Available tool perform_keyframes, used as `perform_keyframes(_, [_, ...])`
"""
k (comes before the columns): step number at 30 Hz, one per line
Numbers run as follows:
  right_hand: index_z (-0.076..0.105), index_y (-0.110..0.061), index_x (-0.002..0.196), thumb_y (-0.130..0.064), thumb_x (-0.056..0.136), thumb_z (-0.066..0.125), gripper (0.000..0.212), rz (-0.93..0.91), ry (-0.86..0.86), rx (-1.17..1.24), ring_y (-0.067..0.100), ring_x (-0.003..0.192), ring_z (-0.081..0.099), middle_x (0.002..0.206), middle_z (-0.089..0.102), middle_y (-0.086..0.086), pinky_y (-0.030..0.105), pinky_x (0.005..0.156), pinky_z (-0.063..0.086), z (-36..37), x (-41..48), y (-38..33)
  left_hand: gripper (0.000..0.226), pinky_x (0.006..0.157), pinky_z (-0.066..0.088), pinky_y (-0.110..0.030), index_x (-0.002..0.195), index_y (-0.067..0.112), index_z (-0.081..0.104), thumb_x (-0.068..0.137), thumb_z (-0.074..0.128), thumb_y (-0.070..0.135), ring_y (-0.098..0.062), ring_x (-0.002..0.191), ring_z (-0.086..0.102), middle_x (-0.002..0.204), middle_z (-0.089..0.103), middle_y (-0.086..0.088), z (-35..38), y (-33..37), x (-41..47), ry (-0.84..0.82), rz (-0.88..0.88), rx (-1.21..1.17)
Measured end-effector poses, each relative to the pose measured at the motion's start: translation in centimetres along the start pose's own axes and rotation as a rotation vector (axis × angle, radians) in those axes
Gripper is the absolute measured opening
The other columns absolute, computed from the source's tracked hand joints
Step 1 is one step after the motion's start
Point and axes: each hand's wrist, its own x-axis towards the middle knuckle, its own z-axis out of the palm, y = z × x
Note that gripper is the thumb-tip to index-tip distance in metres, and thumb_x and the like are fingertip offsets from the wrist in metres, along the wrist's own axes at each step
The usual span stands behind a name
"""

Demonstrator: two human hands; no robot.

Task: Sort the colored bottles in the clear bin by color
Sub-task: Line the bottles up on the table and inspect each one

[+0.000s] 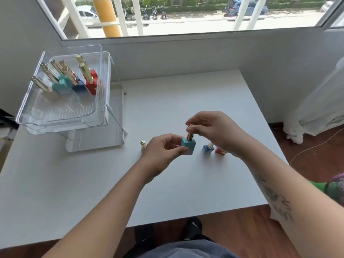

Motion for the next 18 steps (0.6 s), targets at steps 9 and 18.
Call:
perform_keyframes(9, [0.065,-0.022,0.110,-0.027,0.087,0.067,0.024,-0.019,-0.101,-0.027,-0.003,0.091,0.066,0.102,0.072,-0.008,0.017,0.080,0.049,-0.9,0.8,0.0,0.013,0.085,0.053,-0.031,0.095,0.028,0.074,0.082,0.074,0.023,-0.020,0.099,0.067,0.095,0.075,0.002,0.8,0.1,0.1,0.059,0.013,-0.046])
perform_keyframes(18, [0.066,-0.021,0.092,-0.037,0.081,0.072,0.020,-0.026,0.045,-0.103,-0.001,0.070,0.059,0.082,0.069,-0.010,0.014,0.066,0.046,0.7,1.5,-0.8,0.014,0.085,0.053,-0.026,0.097,0.023,0.074,0.083,0.074,0.021,-0.015,0.096,0.069,0.096,0.076,0.000,-0.1,0.0,0.1,0.063,0.033,-0.110])
